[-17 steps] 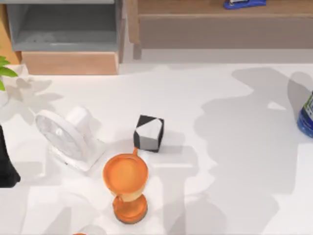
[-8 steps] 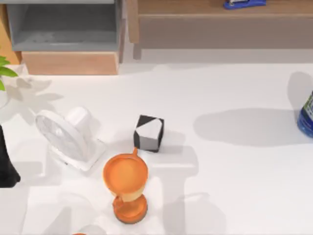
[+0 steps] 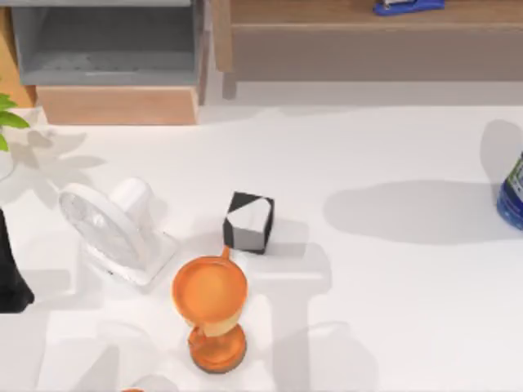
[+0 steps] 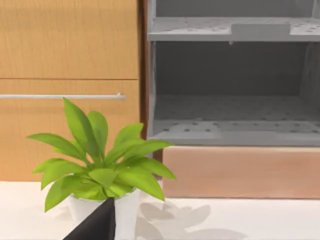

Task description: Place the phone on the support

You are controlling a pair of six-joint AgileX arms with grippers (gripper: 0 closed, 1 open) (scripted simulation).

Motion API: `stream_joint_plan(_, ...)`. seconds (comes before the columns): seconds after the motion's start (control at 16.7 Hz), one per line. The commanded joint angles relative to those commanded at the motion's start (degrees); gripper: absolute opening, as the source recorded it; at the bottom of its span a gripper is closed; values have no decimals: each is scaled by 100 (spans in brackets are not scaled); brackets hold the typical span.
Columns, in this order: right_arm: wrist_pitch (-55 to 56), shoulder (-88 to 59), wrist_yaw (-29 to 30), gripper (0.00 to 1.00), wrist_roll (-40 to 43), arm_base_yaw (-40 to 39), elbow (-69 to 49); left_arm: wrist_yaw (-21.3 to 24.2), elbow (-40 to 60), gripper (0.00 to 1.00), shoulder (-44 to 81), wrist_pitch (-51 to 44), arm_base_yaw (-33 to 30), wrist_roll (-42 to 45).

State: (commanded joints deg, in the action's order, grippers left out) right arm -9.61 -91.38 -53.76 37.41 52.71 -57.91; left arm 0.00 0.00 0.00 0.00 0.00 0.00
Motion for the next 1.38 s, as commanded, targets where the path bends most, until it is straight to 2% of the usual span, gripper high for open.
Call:
stream_joint_plan(0.24,132,10,59,0,-79,-52,53,0,0,100,0,0,0,0)
stream_joint_plan(0.66,939,-368,492,0,-505,-559,44,0,0,100,0,0,0,0)
stream_joint_plan(1.08,1160,-639,515,0,-709,-664,-28,0,0,100,0,0,0,0)
stream_joint_plan(1.38,1160,-639,515,38,-709,-664,-28,0,0,100,0,0,0,0)
